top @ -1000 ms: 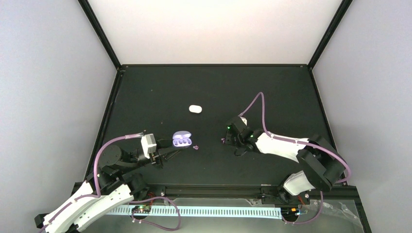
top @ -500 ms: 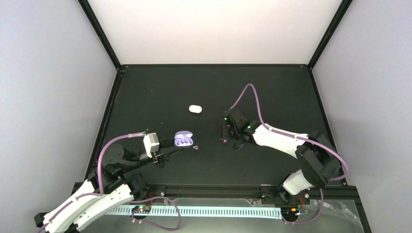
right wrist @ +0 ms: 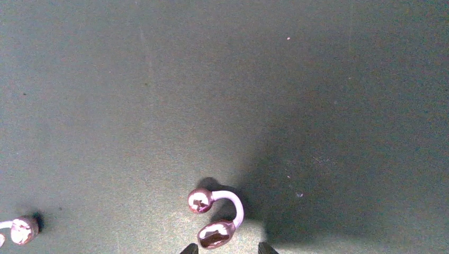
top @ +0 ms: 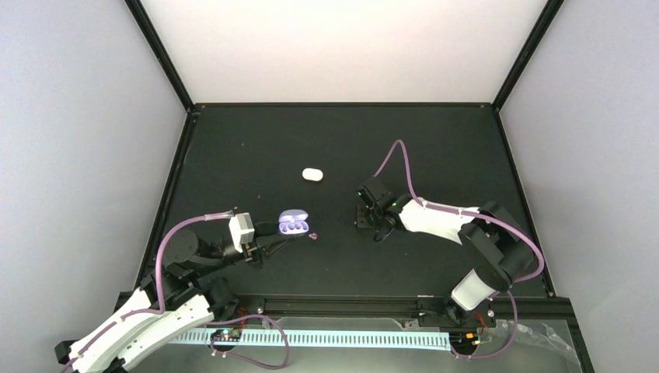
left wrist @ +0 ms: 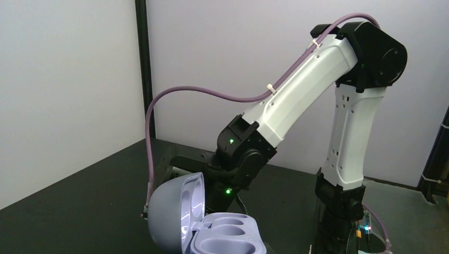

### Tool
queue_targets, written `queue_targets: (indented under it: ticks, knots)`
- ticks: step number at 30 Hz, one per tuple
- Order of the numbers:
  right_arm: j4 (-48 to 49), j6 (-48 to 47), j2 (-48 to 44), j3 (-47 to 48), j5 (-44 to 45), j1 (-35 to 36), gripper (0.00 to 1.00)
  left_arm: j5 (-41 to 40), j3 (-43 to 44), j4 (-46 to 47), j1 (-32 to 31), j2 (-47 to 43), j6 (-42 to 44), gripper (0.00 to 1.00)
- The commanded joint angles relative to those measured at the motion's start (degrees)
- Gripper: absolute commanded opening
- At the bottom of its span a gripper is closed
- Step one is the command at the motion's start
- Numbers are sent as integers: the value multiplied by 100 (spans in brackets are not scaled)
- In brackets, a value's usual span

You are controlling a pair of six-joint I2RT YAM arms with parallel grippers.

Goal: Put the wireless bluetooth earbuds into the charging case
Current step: Pick up the earbud from the center of the board.

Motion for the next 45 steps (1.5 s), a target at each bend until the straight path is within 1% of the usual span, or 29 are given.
queue_targets:
  ticks: [1, 8, 13, 19, 26, 36, 45]
  knots:
    - [71, 20, 112, 88, -9, -27, 28, 26, 27, 73, 42, -40, 1, 1]
    - [37, -93, 90, 71, 48, -27, 26, 27, 27, 76, 42, -13, -1, 2]
    - [-16, -215, -61, 166, 64, -31, 32, 25, 27, 73, 42, -17, -1, 2]
    - [-205, -322, -94, 406, 315, -54, 32, 42, 27, 79, 38, -4, -10, 2]
    - [-285, -345, 101, 606, 281, -141, 29, 35, 27, 73, 42, -4, -10, 2]
    - [-290, -379, 314, 558, 276, -142, 24, 40, 27, 73, 42, -5, -10, 2]
    - [-245, -398, 475, 581, 239, -157, 22, 44, 27, 74, 41, -12, -10, 1]
